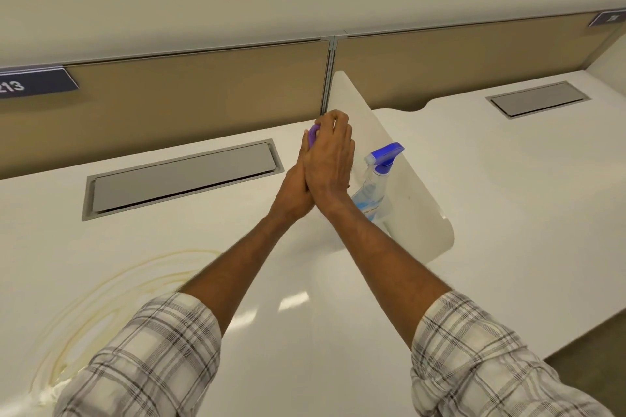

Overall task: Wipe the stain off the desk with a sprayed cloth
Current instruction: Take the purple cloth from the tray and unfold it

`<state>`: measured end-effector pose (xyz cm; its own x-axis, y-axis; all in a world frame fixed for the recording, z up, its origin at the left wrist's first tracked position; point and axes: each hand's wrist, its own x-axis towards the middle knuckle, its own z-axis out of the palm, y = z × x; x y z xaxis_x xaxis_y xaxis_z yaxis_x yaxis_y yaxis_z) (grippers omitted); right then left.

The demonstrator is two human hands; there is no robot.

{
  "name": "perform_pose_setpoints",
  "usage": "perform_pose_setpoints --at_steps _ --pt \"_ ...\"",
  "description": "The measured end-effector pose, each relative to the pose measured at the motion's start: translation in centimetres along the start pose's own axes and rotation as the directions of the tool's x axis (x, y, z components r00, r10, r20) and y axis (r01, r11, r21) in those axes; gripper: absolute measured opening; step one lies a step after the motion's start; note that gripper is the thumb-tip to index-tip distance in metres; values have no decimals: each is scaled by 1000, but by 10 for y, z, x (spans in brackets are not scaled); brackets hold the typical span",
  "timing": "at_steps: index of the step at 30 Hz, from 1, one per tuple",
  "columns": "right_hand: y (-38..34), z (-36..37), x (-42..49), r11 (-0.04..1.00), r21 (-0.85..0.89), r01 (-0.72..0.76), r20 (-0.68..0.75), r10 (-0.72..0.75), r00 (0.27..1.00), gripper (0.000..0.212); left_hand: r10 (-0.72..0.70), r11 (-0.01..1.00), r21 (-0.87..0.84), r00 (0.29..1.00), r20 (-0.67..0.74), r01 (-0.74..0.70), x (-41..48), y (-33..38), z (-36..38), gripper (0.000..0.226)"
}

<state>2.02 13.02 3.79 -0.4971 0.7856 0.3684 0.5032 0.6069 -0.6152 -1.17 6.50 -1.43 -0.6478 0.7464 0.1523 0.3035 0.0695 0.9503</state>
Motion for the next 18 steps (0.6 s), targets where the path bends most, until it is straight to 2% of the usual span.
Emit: perform_pose_setpoints --at_steps 2,4,6,8,12,15,18 --pt "-9 -6 2 996 89 -18 40 14 999 58 73 997 25 997 -27 -72 -3 6 -12 73" --pt "-20 -15 5 986 163 -14 9 13 1000 47 115 993 35 987 -109 -112 -5 9 -25 78" --pt "-32 -23 5 978 208 25 -39 -18 999 34 141 990 15 968 -208 -141 -10 9 -36 68" --pt "-43 -31 3 979 168 119 -90 -105 990 28 159 986 1 948 -277 -165 -17 9 -47 57" --pt "-64 -45 -4 939 171 299 -166 -272 948 23 132 990 -10 942 -310 -142 -33 11 -67 41" --pt "-75 -47 -8 937 256 239 -63 -230 971 20 53 990 -106 937 -346 -95 -45 15 -87 23" --pt "-75 -49 -11 928 341 146 39 -169 985 20 19 983 -164 940 -341 -80 -60 22 -117 20"
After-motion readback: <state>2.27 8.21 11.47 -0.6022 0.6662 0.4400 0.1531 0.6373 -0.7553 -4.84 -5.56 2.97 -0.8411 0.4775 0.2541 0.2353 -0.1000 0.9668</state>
